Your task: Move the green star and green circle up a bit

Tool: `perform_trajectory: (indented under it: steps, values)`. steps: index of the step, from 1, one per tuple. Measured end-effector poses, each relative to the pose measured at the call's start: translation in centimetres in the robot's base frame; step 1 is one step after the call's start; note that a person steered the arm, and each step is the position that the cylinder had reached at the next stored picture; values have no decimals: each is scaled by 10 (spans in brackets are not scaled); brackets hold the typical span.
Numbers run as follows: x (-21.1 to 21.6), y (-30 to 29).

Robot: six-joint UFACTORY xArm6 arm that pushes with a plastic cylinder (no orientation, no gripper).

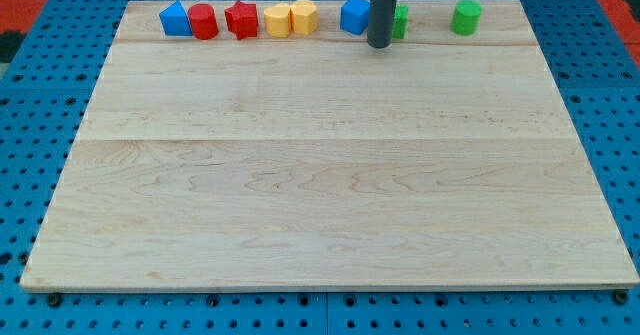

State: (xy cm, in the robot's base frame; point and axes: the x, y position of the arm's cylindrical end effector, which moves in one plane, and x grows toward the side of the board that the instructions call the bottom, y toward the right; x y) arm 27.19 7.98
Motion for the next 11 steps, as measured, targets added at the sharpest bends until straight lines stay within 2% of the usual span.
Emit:
perform_trajectory:
  steps: [2,3,4,5,6,7,11]
  values:
    - [-21,6]
    - [-9,0]
    - [5,47]
    - [29,129]
    - [24,149]
    - [19,112]
    - [-26,135]
